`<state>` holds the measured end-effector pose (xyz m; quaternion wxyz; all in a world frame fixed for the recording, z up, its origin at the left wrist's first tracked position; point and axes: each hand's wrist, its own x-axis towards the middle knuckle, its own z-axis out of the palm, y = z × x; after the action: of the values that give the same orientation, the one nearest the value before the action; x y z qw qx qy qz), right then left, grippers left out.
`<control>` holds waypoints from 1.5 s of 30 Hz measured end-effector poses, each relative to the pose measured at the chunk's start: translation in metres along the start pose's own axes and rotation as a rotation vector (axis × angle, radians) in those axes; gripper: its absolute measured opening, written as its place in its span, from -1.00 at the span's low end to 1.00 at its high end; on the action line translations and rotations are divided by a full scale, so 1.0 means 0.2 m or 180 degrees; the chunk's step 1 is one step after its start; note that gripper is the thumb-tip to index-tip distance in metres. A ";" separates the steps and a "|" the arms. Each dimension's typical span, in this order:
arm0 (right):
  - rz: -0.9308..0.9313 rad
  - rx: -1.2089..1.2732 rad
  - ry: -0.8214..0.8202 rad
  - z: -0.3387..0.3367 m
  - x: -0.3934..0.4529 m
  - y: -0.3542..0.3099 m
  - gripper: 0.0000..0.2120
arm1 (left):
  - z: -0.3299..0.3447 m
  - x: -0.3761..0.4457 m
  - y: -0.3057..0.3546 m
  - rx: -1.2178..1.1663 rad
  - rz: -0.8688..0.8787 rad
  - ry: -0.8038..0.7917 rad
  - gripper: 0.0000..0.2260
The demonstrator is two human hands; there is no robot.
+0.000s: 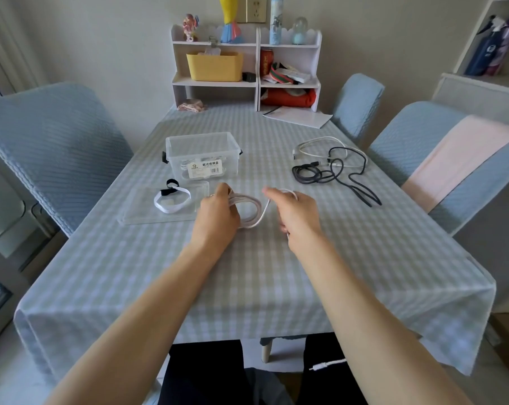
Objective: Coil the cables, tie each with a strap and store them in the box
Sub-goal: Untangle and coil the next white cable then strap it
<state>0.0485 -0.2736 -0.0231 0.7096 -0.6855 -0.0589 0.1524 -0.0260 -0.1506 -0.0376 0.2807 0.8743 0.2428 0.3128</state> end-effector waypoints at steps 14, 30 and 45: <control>-0.1377 -0.1373 -0.1078 -0.03 0.10 0.03 -0.86 | -0.05 0.02 -0.04 -0.0077 0.0026 -0.0470 -0.91; -0.0445 -0.0060 -0.3053 -0.15 0.36 -0.05 -0.35 | 0.03 0.22 -0.06 0.0741 -0.0264 -0.0897 -0.95; -0.0472 -0.0215 -0.2388 -0.15 0.53 0.02 -0.44 | 0.18 0.37 -0.03 0.1034 -0.0310 -0.0717 -0.95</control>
<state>0.1575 -0.2702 -0.0416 0.6249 -0.5989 -0.3689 0.3388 0.0482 -0.1142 -0.0343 0.1762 0.9248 0.2990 0.1559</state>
